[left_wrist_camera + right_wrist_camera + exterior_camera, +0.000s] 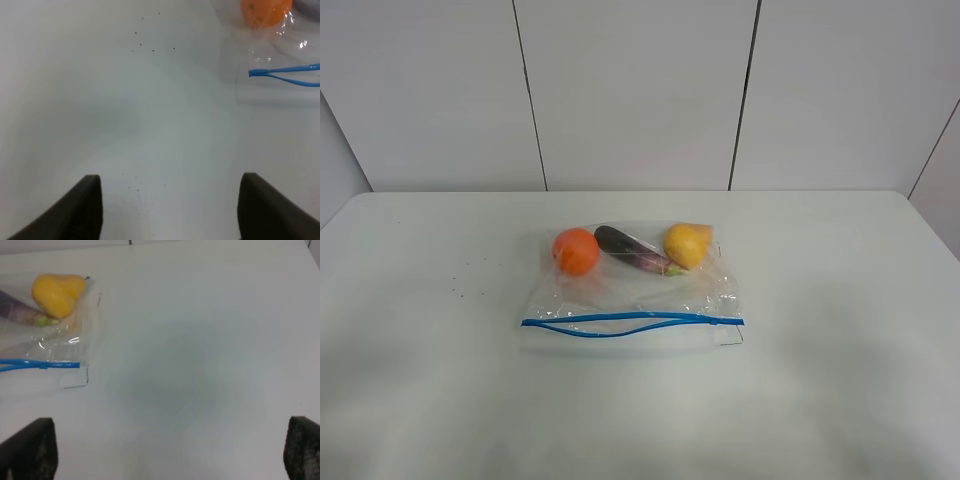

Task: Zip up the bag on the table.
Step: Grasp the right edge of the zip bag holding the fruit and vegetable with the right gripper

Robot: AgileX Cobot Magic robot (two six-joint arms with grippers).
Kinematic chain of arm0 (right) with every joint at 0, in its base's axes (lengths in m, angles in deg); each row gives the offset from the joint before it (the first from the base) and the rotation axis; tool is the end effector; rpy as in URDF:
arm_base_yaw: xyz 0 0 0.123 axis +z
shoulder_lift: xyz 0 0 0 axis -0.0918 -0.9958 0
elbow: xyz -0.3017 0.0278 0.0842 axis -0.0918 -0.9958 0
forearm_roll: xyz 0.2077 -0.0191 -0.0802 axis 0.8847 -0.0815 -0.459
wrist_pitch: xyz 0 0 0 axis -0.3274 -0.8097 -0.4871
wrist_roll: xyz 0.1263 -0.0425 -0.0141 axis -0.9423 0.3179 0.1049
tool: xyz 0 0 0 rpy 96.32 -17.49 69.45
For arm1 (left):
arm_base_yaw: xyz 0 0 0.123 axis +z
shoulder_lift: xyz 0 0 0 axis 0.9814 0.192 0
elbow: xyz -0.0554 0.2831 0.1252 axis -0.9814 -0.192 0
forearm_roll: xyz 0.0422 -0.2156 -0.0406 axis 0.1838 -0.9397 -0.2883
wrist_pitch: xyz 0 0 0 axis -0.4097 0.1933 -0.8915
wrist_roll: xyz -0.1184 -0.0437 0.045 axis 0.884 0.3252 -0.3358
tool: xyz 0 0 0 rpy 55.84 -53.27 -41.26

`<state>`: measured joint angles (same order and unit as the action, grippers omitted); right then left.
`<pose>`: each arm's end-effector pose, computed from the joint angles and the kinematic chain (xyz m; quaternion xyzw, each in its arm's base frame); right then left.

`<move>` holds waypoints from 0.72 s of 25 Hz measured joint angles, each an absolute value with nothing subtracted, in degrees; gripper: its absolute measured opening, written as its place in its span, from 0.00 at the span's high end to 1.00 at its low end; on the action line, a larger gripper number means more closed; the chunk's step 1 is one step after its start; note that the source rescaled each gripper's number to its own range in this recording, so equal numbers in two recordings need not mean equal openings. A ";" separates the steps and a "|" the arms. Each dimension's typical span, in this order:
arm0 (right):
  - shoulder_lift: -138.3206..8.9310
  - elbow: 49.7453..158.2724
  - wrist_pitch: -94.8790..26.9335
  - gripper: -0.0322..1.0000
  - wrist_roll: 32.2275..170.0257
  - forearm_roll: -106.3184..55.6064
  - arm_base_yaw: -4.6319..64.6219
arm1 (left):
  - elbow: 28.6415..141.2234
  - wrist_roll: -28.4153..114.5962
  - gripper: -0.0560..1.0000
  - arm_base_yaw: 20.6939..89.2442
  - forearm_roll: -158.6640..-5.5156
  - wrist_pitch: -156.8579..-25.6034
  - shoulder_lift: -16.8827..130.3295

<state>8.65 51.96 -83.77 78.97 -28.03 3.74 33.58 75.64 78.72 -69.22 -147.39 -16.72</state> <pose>-0.0192 0.0111 0.2453 0.0052 0.8456 0.0351 0.5326 -0.0209 -0.0011 0.2431 0.0129 0.8503 0.0005 0.5262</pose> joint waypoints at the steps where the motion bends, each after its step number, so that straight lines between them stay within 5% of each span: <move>1: 8.65 51.96 -83.77 0.00 78.97 -27.99 3.74 | 33.58 75.64 0.16 78.72 -69.22 -147.39 -16.72; 12: 7.28 52.96 -83.59 0.00 78.97 -27.99 3.74 | 33.58 75.64 0.16 78.72 -69.22 -147.39 -16.72; 18: -11.72 62.27 -83.53 0.00 78.97 -26.54 3.86 | 33.58 75.64 0.16 78.72 -69.22 -147.39 -16.72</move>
<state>-11.72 62.27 -83.53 78.97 -26.54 3.86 33.58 75.64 78.72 -69.22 -147.39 -16.72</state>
